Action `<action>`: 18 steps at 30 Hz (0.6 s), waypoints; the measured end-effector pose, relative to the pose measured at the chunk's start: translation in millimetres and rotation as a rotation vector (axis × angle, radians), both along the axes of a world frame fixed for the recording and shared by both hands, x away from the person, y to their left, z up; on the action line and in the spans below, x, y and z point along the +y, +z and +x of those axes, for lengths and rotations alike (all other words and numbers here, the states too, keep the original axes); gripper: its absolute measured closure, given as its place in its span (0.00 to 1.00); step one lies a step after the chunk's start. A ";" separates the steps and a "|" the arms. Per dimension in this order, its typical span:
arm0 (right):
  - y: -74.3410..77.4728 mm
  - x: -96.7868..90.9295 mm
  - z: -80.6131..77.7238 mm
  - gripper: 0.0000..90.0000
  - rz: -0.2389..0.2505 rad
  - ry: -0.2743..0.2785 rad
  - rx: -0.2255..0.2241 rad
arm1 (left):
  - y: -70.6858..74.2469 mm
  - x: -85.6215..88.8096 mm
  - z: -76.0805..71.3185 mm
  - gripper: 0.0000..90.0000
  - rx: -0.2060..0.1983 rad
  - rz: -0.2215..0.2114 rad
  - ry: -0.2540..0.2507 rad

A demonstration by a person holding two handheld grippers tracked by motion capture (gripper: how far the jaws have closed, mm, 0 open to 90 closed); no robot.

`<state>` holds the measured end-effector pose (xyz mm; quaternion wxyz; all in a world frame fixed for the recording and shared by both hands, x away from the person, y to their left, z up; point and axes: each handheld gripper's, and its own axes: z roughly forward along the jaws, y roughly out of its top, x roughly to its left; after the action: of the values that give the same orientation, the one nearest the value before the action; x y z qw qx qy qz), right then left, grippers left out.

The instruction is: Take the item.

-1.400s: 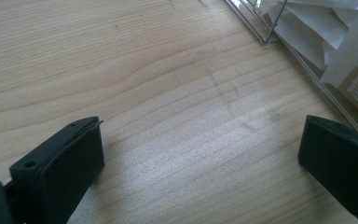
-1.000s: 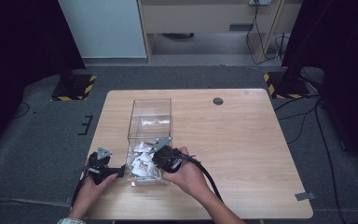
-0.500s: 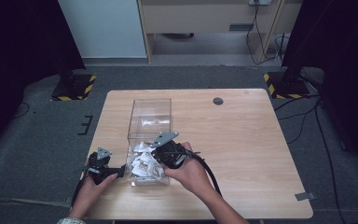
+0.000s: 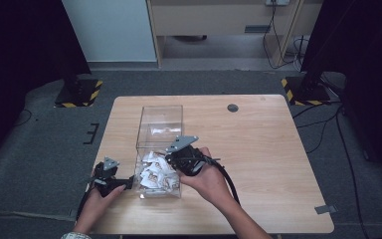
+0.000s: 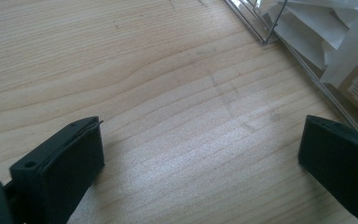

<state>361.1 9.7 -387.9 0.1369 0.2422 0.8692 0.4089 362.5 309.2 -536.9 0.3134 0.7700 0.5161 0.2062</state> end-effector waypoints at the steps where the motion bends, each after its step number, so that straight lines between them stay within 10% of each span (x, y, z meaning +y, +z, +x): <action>1: 1.0 -0.9 0.0 0.99 0.002 0.000 0.002 | 0.0 0.0 0.0 0.00 0.000 0.001 0.000; 9: 4.5 -9.5 3.0 0.99 0.000 -0.016 -0.007 | -0.2 -0.4 -0.1 0.00 0.003 -0.008 -0.003; 11: 4.3 -11.7 3.9 0.99 -0.003 -0.018 -0.008 | -1.5 -3.6 -1.2 0.00 0.027 -0.066 -0.013; 18: 4.6 -21.1 9.2 0.99 0.003 -0.036 -0.013 | -0.2 -0.1 0.1 0.00 0.000 -0.003 -0.002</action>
<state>370.3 -11.5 -383.3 0.1495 0.2553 0.8632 0.4091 362.7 309.1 -537.1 0.3146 0.7700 0.5158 0.2051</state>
